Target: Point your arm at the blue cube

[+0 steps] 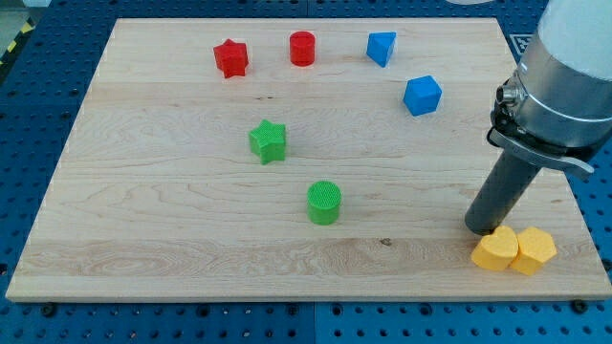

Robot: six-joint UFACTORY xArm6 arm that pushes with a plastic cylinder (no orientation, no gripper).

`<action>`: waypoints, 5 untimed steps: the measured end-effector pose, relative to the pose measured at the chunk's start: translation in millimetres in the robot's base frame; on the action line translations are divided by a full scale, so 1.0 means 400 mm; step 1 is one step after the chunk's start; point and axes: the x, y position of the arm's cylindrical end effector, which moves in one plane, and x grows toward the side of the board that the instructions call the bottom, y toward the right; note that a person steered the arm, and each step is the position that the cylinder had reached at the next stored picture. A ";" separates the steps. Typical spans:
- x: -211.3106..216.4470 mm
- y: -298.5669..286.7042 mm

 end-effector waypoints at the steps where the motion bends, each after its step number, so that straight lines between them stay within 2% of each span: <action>1: 0.000 0.000; 2: -0.005 -0.007; 4: -0.134 -0.083; 5: -0.137 -0.057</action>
